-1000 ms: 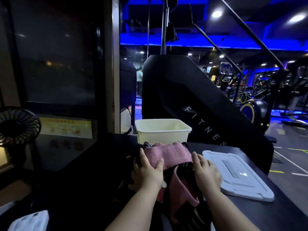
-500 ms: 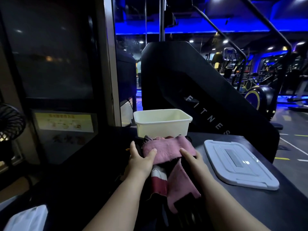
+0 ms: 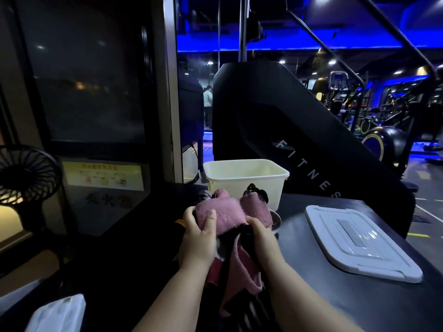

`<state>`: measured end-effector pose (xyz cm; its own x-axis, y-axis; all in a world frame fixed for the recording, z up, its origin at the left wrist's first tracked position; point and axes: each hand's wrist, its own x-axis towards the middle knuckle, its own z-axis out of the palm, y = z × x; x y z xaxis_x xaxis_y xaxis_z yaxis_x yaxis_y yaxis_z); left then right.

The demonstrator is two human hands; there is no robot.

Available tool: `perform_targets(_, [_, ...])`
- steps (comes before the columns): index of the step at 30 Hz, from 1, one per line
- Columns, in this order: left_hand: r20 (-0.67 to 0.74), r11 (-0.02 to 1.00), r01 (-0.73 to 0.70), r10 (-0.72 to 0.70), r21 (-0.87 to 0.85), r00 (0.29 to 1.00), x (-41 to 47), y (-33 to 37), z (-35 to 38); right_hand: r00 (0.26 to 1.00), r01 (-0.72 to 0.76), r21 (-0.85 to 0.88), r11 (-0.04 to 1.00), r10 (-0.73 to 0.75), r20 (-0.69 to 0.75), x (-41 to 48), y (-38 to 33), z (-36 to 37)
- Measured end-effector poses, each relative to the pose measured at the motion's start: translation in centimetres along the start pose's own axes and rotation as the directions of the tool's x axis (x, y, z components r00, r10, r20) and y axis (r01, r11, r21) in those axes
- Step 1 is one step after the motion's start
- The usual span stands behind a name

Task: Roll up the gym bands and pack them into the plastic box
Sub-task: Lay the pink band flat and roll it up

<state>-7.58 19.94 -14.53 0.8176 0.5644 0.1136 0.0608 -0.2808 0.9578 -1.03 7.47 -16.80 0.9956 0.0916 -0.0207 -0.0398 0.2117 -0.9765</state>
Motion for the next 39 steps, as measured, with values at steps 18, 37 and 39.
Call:
perform_targets(18, [-0.122,0.987,0.048,-0.029,0.151,0.992,2.3,-2.3,-0.1,0.994,0.023,-0.039,0.999,-0.027,-0.108,1.4,2.6,1.2])
perform_targets(37, [-0.341,0.868,-0.127,0.318,0.480,0.884,0.9,-2.3,-0.4,0.876,0.445,-0.759,0.476,-0.409,0.257,-0.6,-2.0,1.6])
perform_targets(39, [-0.390,0.865,-0.167,0.376,0.474,0.841,0.9,-2.9,-0.5,0.902,0.412,-0.798,0.440,-0.321,0.289,-0.8,-1.8,1.7])
